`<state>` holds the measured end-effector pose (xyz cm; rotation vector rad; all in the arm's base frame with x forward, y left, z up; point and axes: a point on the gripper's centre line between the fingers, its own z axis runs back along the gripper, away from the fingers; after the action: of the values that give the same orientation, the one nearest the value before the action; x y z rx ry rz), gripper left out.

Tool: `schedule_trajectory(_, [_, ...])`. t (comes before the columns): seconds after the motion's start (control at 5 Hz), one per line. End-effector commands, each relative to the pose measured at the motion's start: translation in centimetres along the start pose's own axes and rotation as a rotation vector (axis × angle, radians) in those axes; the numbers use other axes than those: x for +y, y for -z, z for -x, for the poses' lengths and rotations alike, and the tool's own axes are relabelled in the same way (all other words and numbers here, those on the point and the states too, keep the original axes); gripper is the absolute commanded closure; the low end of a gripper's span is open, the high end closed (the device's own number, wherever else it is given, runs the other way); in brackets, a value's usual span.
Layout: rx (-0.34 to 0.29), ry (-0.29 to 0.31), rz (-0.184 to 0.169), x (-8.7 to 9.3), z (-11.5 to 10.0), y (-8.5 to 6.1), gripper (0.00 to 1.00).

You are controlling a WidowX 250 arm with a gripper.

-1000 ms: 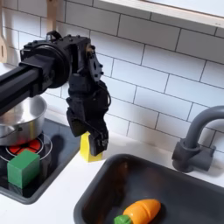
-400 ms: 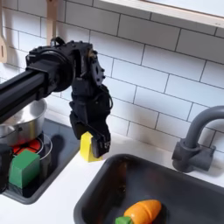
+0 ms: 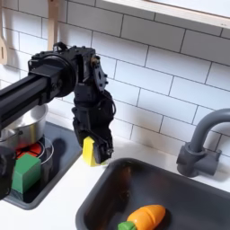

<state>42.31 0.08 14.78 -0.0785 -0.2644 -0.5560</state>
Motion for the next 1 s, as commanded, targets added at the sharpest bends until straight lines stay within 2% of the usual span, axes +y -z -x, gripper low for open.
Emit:
schedule_trajectory(0.0, [-0.014, -0.009, -0.003, 0.0, 0.2, -0.7, 1.00])
schedule_trajectory(0.4, [-0.005, -0.049, 0.005, -0.6, 1.4, -2.0, 1.00])
schedule_trajectory(0.6, [-0.026, -0.065, -0.008, -1.5, 1.6, -3.8, 1.00])
schedule_trajectory(0.8, [-0.040, -0.103, -0.033, -1.4, 2.3, -5.7, 1.00])
